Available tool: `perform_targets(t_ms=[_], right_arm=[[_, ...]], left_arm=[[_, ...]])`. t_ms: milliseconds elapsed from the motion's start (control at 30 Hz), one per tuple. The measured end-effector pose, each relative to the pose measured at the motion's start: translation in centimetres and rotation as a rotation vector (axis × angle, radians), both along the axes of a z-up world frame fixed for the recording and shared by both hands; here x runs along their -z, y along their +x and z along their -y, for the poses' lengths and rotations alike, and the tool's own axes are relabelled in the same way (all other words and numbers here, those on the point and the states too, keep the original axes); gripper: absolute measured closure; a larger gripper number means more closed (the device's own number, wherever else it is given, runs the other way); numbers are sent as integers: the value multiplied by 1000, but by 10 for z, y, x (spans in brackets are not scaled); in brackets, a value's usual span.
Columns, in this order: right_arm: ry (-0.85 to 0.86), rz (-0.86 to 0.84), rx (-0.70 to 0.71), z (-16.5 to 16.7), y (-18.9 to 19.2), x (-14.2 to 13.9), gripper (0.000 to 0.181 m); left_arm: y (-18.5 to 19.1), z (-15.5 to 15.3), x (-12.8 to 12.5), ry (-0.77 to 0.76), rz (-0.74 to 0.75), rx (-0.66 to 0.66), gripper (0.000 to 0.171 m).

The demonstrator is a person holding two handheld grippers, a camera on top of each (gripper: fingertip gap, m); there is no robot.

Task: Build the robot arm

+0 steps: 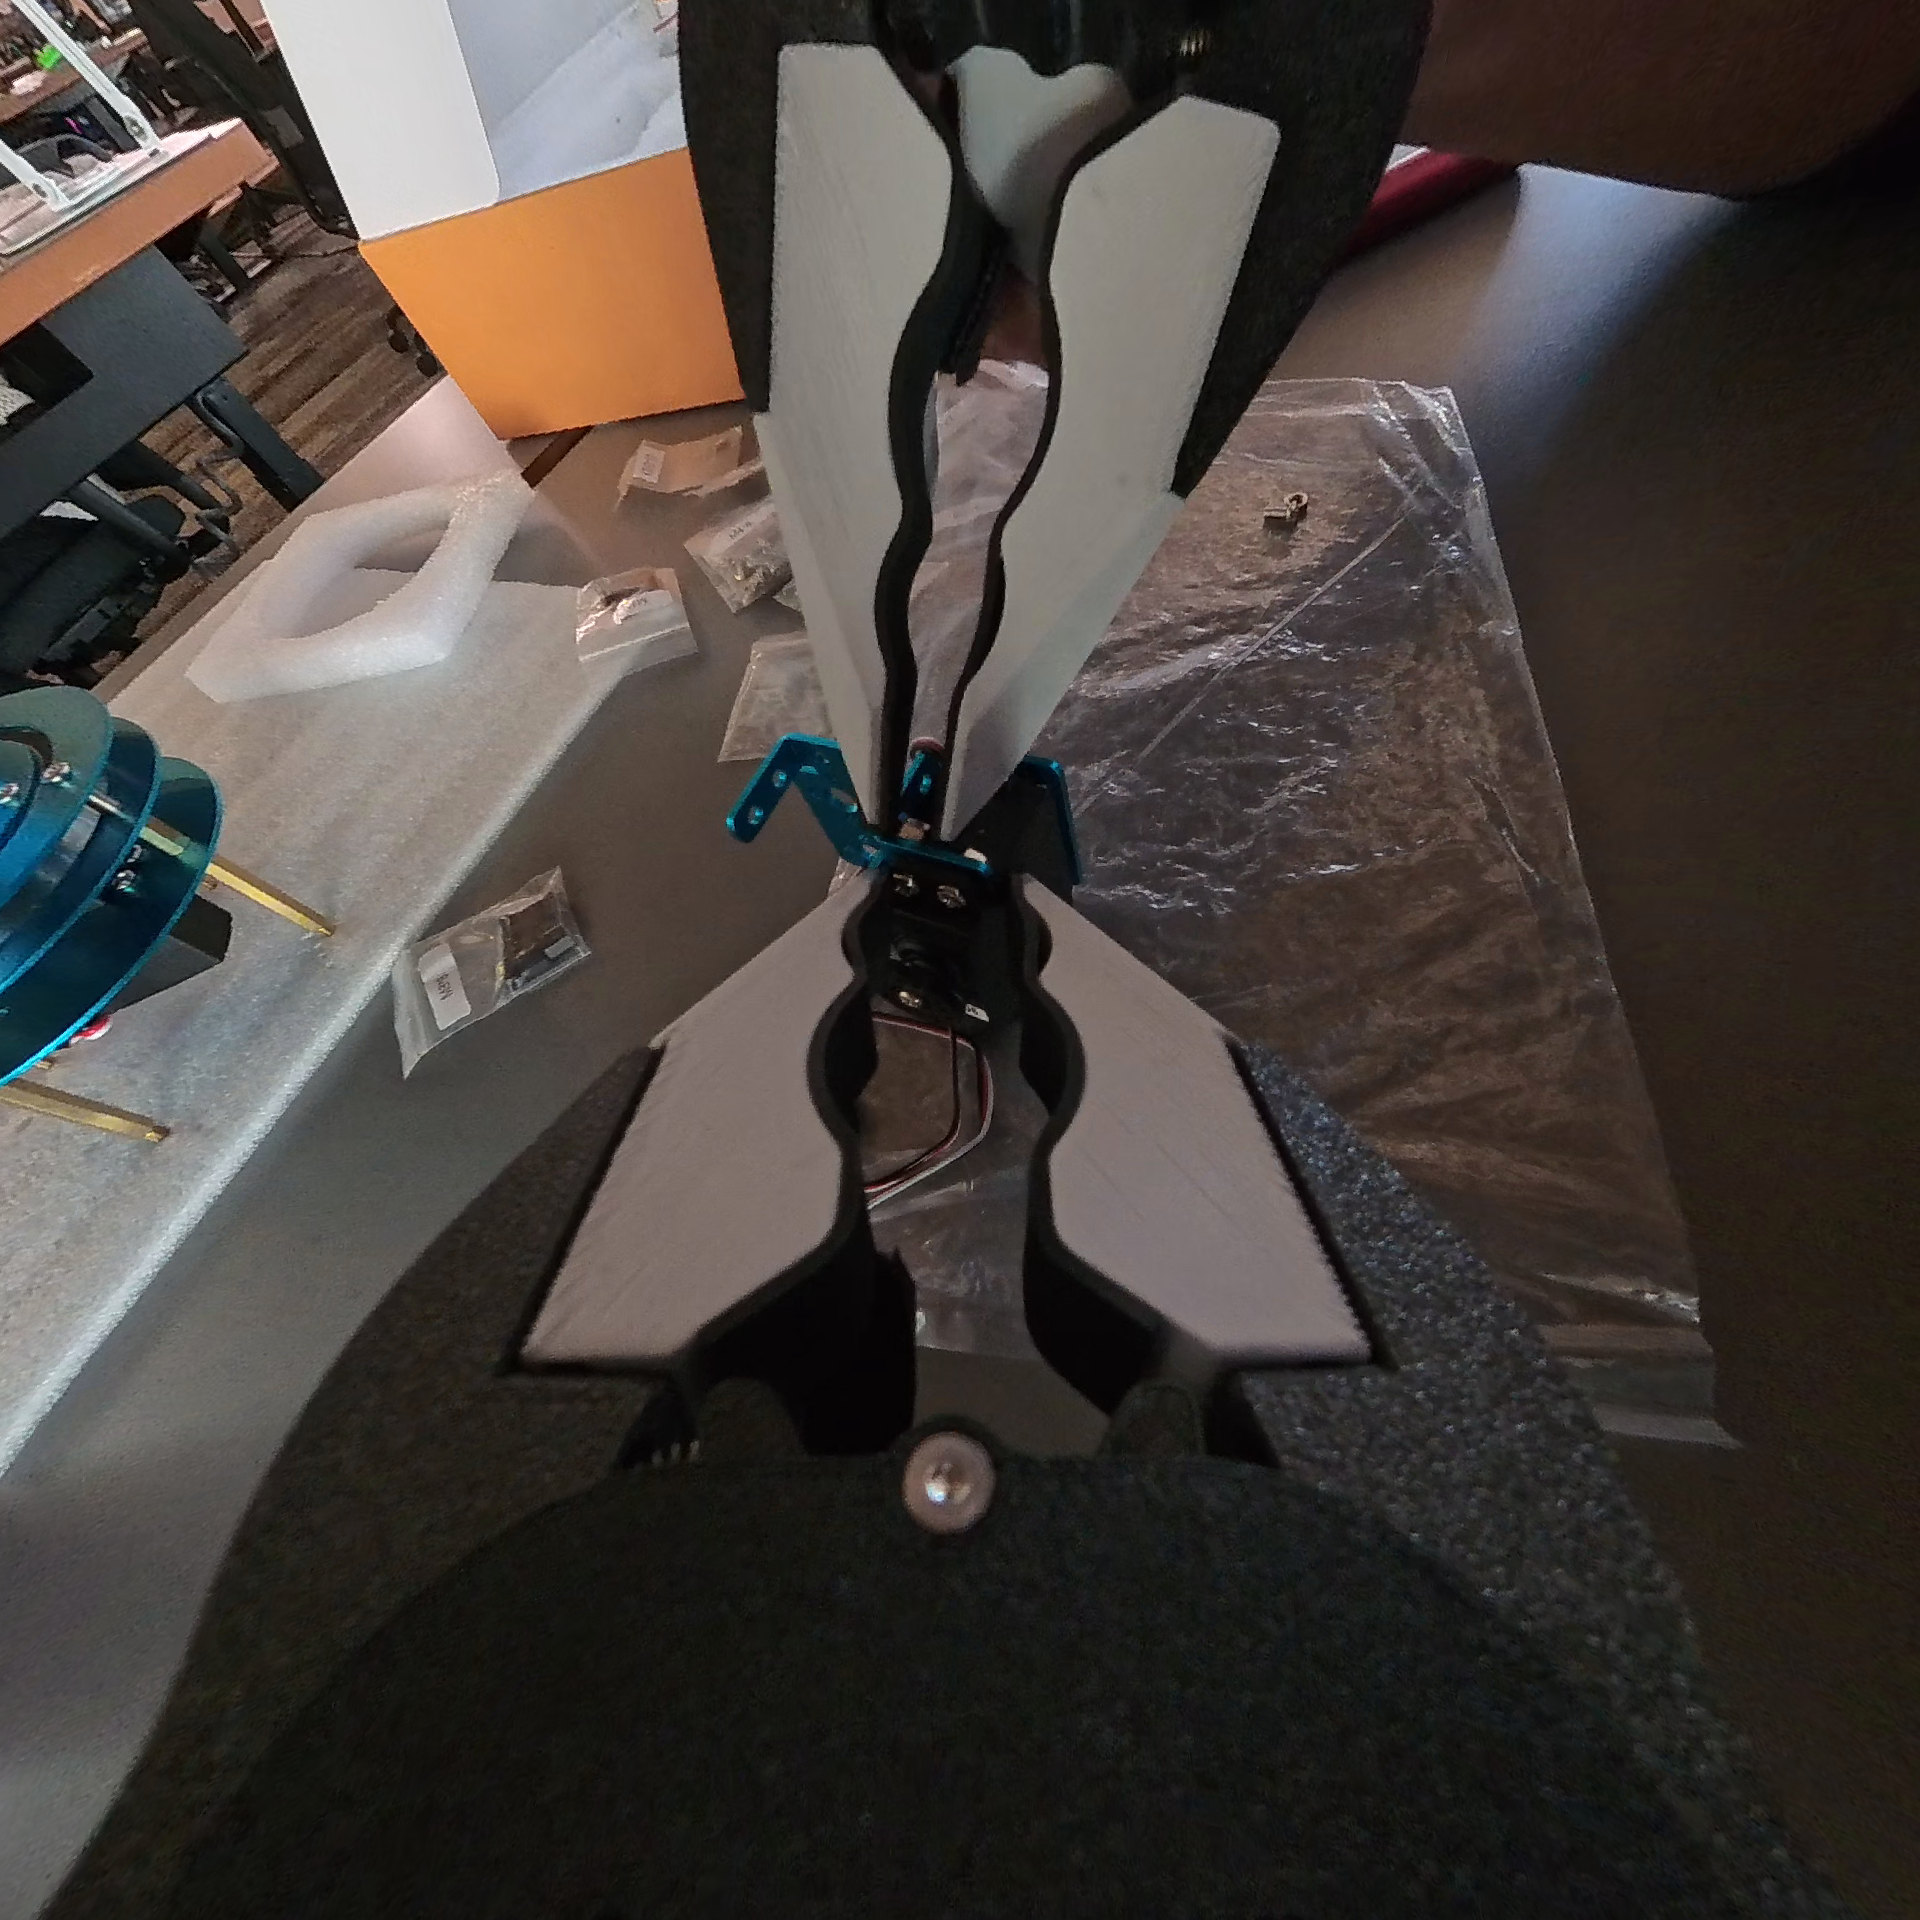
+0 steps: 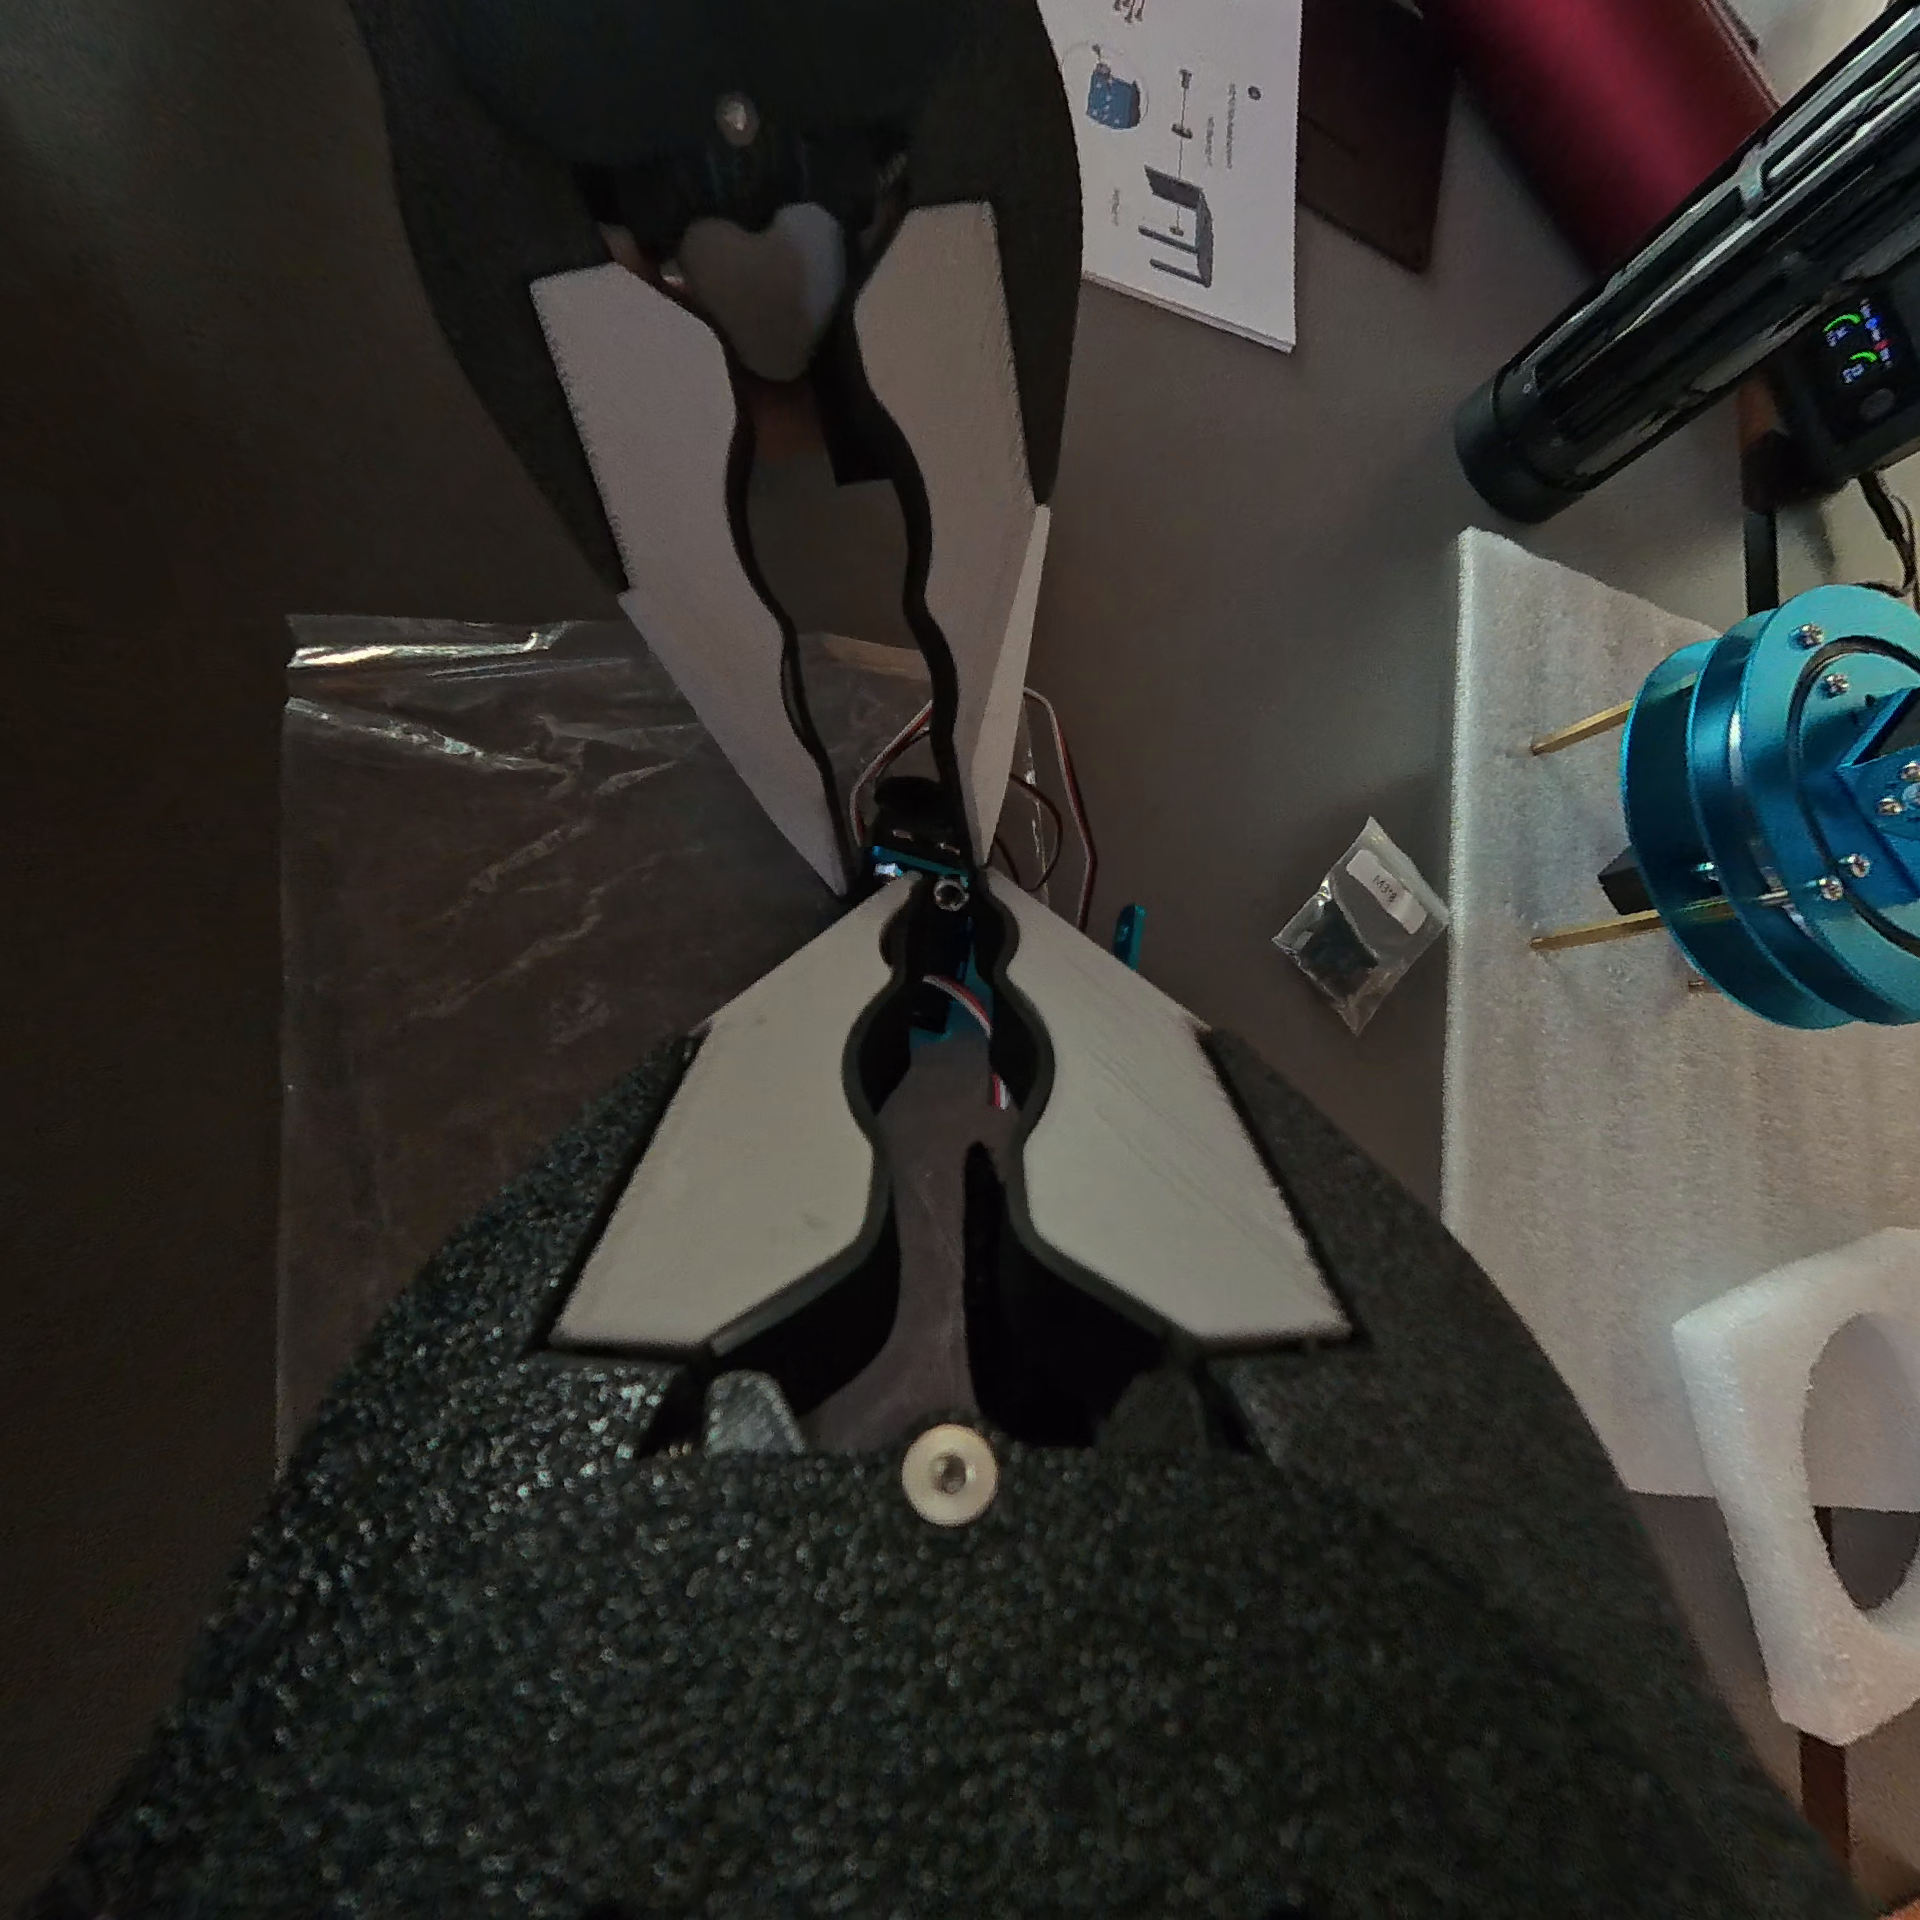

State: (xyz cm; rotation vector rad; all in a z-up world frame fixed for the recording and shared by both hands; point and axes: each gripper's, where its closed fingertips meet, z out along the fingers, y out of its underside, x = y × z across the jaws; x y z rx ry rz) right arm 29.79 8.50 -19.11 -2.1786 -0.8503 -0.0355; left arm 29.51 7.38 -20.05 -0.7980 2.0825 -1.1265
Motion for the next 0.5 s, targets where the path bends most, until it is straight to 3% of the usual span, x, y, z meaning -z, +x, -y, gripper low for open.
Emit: perform_targets(t_ms=[200, 400, 500], right_arm=[[46, -16, -32, 0, 0, 0, 175], [-23, -186, -33, 1, -2, -1, 173], [-4, -141, -44, 0, -1, 0, 175]], left_arm=[[0, 0, 0, 2, 2, -1, 150], [0, 0, 0, 5, 5, -2, 150], [0, 0, 0, 3, 3, -2, 150]])
